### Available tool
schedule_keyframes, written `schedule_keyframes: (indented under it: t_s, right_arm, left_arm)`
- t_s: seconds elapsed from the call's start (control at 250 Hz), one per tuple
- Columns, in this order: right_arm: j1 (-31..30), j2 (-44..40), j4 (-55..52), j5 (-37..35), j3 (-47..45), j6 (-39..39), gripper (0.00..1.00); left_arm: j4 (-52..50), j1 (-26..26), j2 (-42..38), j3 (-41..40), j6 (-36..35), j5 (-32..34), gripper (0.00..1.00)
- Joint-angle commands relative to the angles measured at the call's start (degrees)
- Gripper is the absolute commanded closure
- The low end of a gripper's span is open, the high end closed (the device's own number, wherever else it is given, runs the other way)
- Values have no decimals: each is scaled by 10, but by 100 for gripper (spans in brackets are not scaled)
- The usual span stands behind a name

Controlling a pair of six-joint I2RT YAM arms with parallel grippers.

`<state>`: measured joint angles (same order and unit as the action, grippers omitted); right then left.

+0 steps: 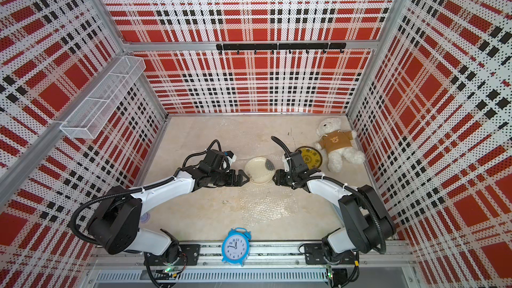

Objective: Unpack dinner plates from bubble wrap
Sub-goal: Unwrap the bubble wrap at the center of the board.

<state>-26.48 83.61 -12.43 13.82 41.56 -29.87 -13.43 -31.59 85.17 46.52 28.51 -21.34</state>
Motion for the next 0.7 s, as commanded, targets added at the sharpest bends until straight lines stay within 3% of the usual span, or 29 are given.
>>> schedule_keyframes:
  t_s: [0.0, 0.696]
  right_arm:
    - [5, -13, 23, -6, 0, -7, 46]
    - [19, -29, 35, -4, -11, -14, 45]
  left_arm:
    - [41, 1, 19, 24, 10, 21, 3]
    - [84, 2, 89, 53, 36, 5, 25]
